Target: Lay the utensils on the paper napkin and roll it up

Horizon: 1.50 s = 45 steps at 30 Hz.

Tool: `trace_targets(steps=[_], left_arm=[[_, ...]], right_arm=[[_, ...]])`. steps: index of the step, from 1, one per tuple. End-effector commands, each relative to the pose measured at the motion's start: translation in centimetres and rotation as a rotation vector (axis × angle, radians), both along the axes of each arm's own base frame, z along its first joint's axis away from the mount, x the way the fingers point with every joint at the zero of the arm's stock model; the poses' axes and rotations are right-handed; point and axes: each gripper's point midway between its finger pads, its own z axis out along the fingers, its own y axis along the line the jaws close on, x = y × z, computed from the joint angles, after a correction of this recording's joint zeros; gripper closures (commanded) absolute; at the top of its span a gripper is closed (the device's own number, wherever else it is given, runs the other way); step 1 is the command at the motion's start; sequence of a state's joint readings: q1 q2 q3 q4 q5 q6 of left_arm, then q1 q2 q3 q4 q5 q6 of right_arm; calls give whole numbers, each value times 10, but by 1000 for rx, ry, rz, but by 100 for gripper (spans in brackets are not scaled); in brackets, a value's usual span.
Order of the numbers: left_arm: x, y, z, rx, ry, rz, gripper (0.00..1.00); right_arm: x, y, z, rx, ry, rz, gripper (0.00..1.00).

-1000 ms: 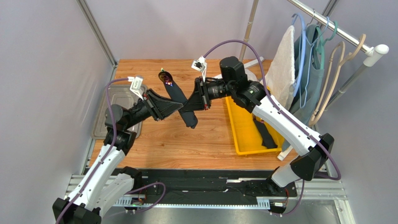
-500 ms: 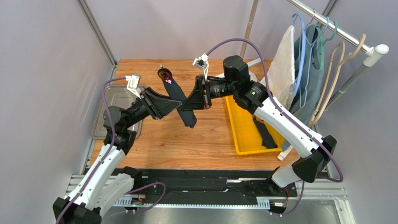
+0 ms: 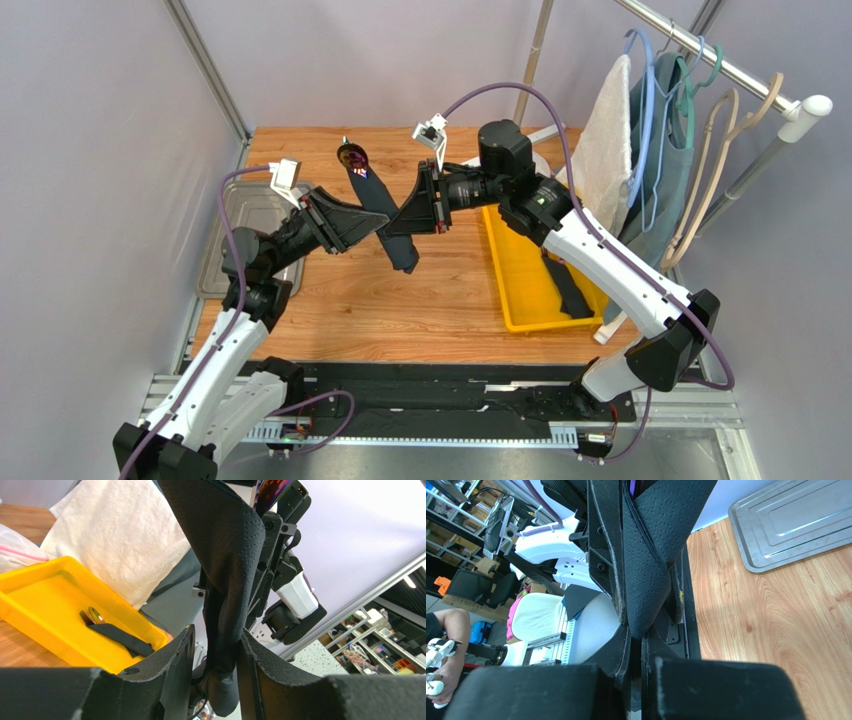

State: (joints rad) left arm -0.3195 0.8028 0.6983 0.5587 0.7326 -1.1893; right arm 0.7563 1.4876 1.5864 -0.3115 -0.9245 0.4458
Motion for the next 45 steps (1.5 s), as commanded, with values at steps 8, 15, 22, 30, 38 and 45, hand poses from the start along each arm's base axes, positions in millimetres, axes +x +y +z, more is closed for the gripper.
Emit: trace_targets(steps=[8, 15, 22, 30, 38, 45], left_arm=[[1, 2, 17, -40, -11, 12, 70], [0, 2, 17, -39, -24, 14, 100], [-2, 3, 21, -37, -63, 16, 100], [1, 4, 29, -39, -92, 29, 100], [2, 5, 33, -40, -105, 38, 100], [3, 5, 32, -37, -112, 42, 100]], right_arm=[[-16, 0, 39, 111, -75, 46, 100], [-18, 0, 34, 100, -59, 64, 100], [-23, -6, 24, 68, -46, 82, 78], [-22, -13, 2, 16, 29, 68, 51], [-25, -13, -23, -25, 78, 64, 38], [-32, -13, -24, -17, 68, 112, 100]])
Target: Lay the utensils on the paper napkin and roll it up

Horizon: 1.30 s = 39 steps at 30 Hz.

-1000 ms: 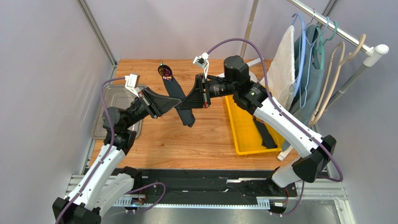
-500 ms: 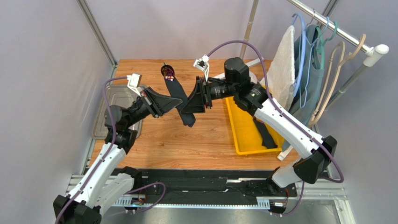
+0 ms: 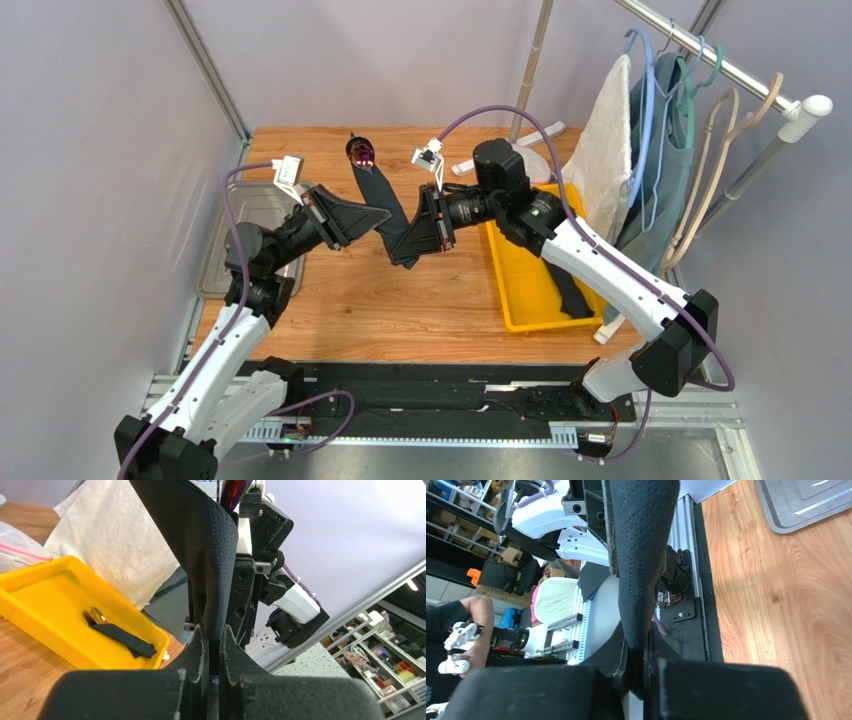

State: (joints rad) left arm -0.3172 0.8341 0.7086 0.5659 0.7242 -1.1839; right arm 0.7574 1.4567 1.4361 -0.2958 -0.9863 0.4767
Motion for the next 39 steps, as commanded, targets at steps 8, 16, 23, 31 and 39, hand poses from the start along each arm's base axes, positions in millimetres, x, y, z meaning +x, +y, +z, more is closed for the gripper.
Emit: trace_targets(steps=[8, 16, 23, 31, 39], left_arm=[[-10, 5, 28, -22, -134, 12, 100], [-11, 3, 21, -17, -128, 0, 100], [-12, 3, 23, -20, -131, -4, 100], [-12, 3, 22, -22, -124, -2, 100], [-12, 3, 19, -22, -118, 0, 100]], right_arm=[[-3, -11, 18, 15, -67, -10, 42], [21, -21, 45, 39, -101, -96, 34], [28, -9, 57, 87, -78, -87, 36], [20, 6, 58, 104, -61, -42, 46], [19, 9, 50, 91, -54, -30, 92]])
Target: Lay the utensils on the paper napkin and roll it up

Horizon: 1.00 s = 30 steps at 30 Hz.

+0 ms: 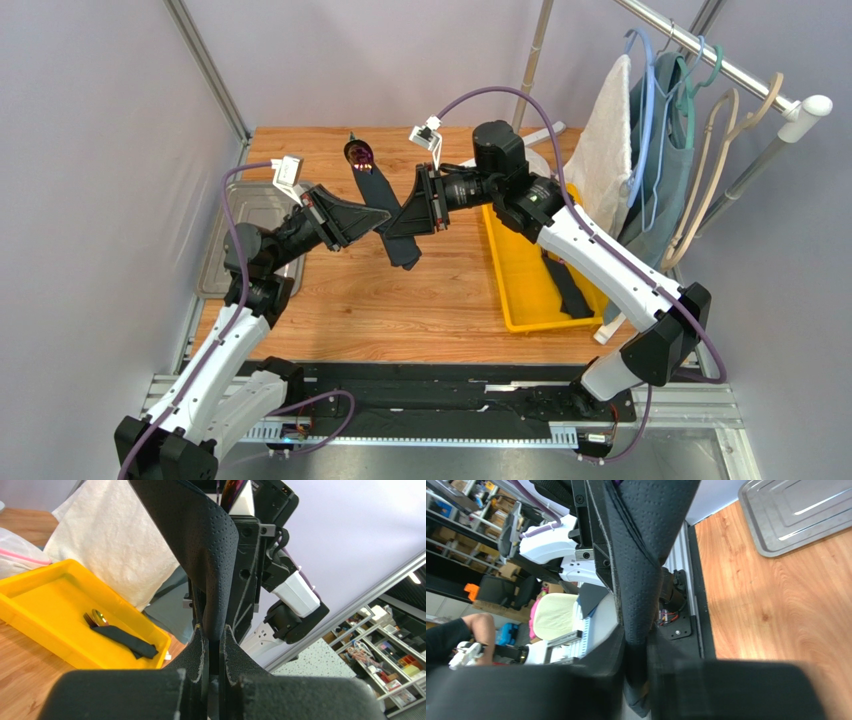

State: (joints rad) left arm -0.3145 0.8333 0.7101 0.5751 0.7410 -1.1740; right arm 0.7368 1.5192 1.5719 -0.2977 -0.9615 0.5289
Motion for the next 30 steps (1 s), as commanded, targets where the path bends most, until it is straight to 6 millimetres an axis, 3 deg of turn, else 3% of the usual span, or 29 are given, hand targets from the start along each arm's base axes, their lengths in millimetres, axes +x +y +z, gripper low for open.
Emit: trace_targets(steps=[1, 6, 8, 9, 12, 17, 21, 30], left_arm=[[-9, 3, 17, -30, -93, 10, 100], [-8, 3, 14, -20, -85, 17, 99], [-6, 3, 10, -11, -74, 21, 90], [-6, 3, 8, -6, -70, 25, 76], [-3, 2, -1, 15, -57, 27, 56], [-2, 2, -19, 54, -42, 33, 49], [-5, 2, -37, 109, -52, 35, 48], [-9, 1, -54, 192, -68, 20, 48]], right_arm=[[-4, 0, 19, 54, -59, 20, 98], [3, -5, 12, 23, -65, -11, 100], [9, -10, 10, 7, -79, -34, 100], [12, -12, 9, 2, -82, -42, 100], [17, -19, 8, -7, -90, -60, 100], [26, -42, -7, -59, -90, -98, 100], [34, -74, -46, -142, -19, -151, 100], [49, -182, -157, -427, 120, -323, 100]])
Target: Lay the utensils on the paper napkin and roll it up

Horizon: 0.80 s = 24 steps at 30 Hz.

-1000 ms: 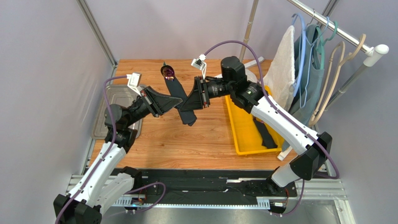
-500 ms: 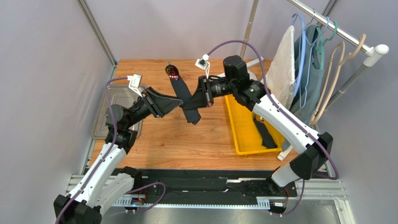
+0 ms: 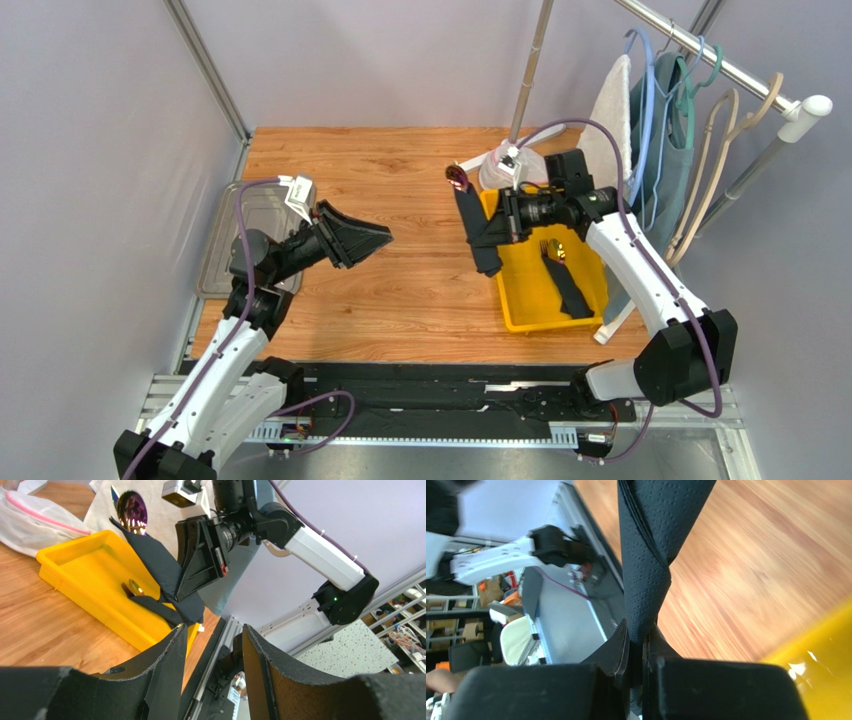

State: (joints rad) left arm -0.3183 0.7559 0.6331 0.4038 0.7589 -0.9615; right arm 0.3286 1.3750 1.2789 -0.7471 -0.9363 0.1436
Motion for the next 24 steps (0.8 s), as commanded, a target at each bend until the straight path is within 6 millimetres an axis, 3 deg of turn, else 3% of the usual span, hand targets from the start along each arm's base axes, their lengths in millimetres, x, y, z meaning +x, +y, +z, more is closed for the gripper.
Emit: trace_targets(steps=[1, 2, 7, 10, 16, 24], left_arm=[[-5, -1, -5, 43, -40, -23, 48], [-4, -1, -4, 43, -40, -23, 48], [-4, -3, -3, 40, -36, -32, 48], [-2, -3, -4, 38, -27, -30, 48], [-1, -3, -5, 27, -17, -32, 48], [2, -5, -7, 28, -5, -33, 48]], right_arm=[[-6, -53, -39, -131, 10, -22, 100], [-9, -61, -55, -164, 52, -24, 100], [-3, -100, -98, -255, 152, -110, 100], [-3, -114, -125, -292, 226, -129, 100], [10, -128, -163, -300, 342, -212, 100], [15, -126, -192, -273, 464, -238, 100]])
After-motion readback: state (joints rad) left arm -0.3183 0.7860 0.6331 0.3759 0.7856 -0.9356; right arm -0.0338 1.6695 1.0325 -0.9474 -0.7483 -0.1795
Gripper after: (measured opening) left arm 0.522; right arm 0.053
